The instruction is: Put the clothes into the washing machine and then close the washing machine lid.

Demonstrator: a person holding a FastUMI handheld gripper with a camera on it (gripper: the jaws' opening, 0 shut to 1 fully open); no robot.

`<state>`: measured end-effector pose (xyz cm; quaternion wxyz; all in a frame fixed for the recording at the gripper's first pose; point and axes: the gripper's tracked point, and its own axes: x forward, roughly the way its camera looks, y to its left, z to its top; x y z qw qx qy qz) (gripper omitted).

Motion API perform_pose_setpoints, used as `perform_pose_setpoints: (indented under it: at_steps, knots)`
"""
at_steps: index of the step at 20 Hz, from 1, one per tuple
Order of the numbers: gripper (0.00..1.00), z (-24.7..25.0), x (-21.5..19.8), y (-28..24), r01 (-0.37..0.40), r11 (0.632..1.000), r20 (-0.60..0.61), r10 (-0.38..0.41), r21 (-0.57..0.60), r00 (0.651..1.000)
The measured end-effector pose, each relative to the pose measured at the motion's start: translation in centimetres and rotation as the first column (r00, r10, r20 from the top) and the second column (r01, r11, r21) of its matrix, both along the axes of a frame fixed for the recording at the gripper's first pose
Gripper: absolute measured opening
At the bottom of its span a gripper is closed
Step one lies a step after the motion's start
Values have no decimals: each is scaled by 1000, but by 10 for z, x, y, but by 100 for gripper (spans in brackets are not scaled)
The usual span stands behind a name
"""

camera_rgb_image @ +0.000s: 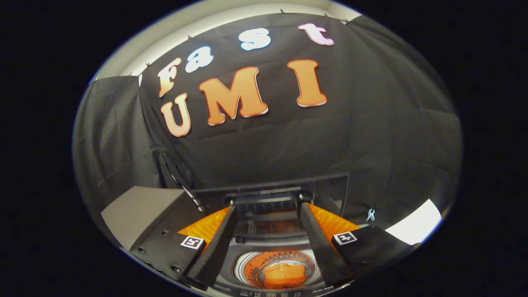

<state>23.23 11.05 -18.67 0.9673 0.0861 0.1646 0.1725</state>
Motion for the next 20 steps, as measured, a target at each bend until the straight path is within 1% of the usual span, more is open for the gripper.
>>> perform_pose_setpoints:
  at_steps: [2, 4, 7, 10, 12, 14, 16, 18, 20]
  knots:
    - [98, 22, 20, 0, -6, 1000, 36, 6, -3, 999]
    - [99, 32, 48, -1, 8, 1000, 43, -7, -20, 999]
    - [98, 37, 87, 11, -2, 1000, 33, 2, -16, 999]
    - [98, 8, 122, 16, -3, 999, -26, 2, -32, 1000]
    - [98, -12, 145, 26, 1, 1000, -75, -2, -18, 997]
    - [99, -36, 157, 36, -17, 999, -128, 13, -36, 992]
    - [99, -54, 172, 47, -32, 997, -160, 20, -68, 987]
    - [99, -66, 179, 54, -50, 993, -175, 31, -107, 984]
    - [99, -78, 185, 53, -59, 983, -180, 27, -176, 983]
